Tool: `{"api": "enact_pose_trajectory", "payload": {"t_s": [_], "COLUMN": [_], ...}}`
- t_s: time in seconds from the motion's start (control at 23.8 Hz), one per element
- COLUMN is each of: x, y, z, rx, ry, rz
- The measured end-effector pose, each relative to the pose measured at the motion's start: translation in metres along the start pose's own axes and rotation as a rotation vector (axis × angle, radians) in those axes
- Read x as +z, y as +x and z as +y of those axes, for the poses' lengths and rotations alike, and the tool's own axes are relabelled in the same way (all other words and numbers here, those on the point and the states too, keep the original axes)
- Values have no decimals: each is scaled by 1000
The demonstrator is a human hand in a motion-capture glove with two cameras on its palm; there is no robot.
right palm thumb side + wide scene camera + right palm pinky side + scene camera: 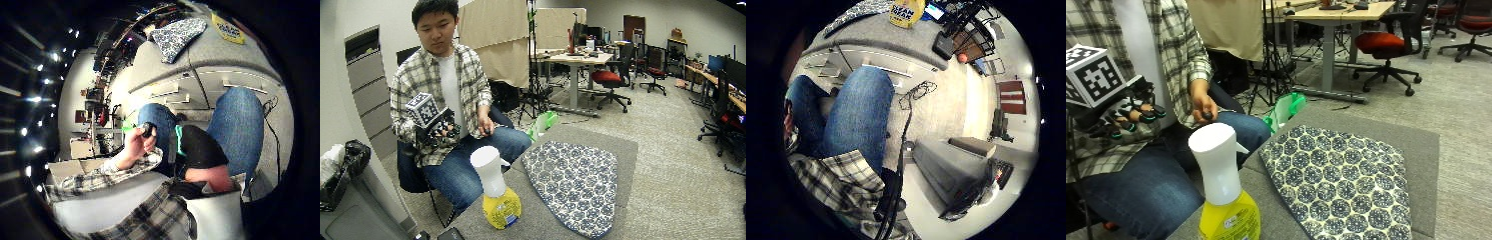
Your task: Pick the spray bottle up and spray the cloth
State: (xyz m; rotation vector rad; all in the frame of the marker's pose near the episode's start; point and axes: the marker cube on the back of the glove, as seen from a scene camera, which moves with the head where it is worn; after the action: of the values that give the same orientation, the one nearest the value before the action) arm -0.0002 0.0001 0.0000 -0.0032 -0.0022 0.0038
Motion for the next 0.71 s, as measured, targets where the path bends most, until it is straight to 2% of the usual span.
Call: {"api": "enact_pose_trajectory", "payload": {"t_s": [0.71], "x": [1], "y": [12], "z": [-22], "rx": [25], "ry": [18], "rz": [-10]}}
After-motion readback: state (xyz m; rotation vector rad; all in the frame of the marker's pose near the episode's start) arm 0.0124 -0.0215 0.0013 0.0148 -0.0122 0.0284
